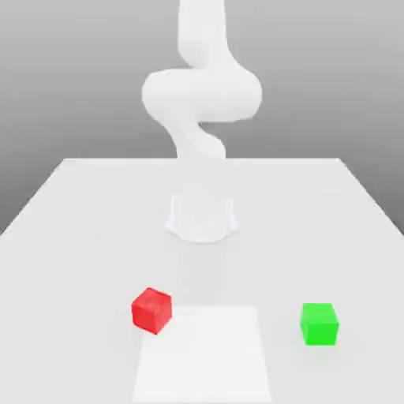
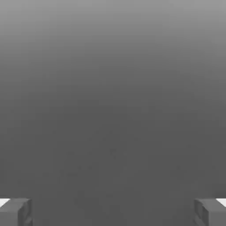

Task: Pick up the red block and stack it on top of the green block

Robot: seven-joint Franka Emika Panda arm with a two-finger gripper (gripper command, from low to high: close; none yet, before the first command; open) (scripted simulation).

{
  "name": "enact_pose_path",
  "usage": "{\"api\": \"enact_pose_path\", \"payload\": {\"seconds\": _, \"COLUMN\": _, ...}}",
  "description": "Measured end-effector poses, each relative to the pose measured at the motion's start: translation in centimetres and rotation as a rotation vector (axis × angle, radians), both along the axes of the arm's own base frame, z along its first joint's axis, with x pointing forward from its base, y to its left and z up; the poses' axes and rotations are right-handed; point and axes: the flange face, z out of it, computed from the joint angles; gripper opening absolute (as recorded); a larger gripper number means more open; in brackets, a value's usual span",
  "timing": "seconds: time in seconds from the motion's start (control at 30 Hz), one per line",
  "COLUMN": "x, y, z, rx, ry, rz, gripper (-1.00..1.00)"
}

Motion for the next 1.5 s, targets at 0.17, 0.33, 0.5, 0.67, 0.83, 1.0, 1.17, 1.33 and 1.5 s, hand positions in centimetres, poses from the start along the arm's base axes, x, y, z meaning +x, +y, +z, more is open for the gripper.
{"api": "enact_pose_path", "payload": {"seconds": 0.17, "x": 4.2, "y": -2.6, "z": -12.4, "rx": 0.042, "ry": 0.185, "rz": -0.107, "gripper": 0.0}}
{"api": "enact_pose_path", "payload": {"seconds": 0.33, "x": 4.6, "y": -5.1, "z": -24.9, "rx": 0.089, "ry": 0.368, "rz": -0.219, "gripper": 0.0}}
{"api": "enact_pose_path", "payload": {"seconds": 0.5, "x": 0.8, "y": -7.2, "z": -37.6, "rx": 0.144, "ry": 0.568, "rz": -0.345, "gripper": 0.0}}
{"api": "enact_pose_path", "payload": {"seconds": 0.67, "x": -3.2, "y": -7.9, "z": -47.1, "rx": 0.182, "ry": 0.698, "rz": -0.431, "gripper": 0.0}}
{"api": "enact_pose_path", "payload": {"seconds": 0.83, "x": -3.5, "y": -7.9, "z": -51.4, "rx": 0.182, "ry": 0.704, "rz": -0.433, "gripper": -1.0}}
{"api": "enact_pose_path", "payload": {"seconds": 1.0, "x": -3.5, "y": -7.8, "z": -51.4, "rx": 0.182, "ry": 0.703, "rz": -0.432, "gripper": -1.0}}
{"api": "enact_pose_path", "payload": {"seconds": 1.17, "x": -3.4, "y": -7.9, "z": -49.4, "rx": 0.182, "ry": 0.704, "rz": -0.433, "gripper": -1.0}}
{"api": "enact_pose_path", "payload": {"seconds": 1.33, "x": -3.2, "y": -7.1, "z": -45.5, "rx": 0.182, "ry": 0.703, "rz": -0.432, "gripper": -1.0}}
{"api": "enact_pose_path", "payload": {"seconds": 1.5, "x": -1.2, "y": -1.8, "z": -44.2, "rx": 0.193, "ry": 0.697, "rz": -0.469, "gripper": -1.0}}
